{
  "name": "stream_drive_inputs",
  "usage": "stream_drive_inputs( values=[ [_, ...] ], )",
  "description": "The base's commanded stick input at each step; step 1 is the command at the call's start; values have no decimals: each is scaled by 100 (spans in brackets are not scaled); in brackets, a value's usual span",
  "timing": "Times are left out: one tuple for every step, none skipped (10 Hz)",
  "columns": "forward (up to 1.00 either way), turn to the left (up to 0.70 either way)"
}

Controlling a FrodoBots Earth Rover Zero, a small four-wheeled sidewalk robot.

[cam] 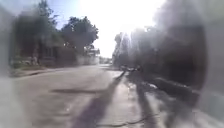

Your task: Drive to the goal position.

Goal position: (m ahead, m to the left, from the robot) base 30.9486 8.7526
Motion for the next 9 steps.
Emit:
stream_drive_inputs(
  values=[
    [100,-9],
    [100,-20],
    [100,-1],
    [100,0],
    [100,0],
    [100,0],
    [100,0],
    [100,0],
    [100,0]
  ],
)
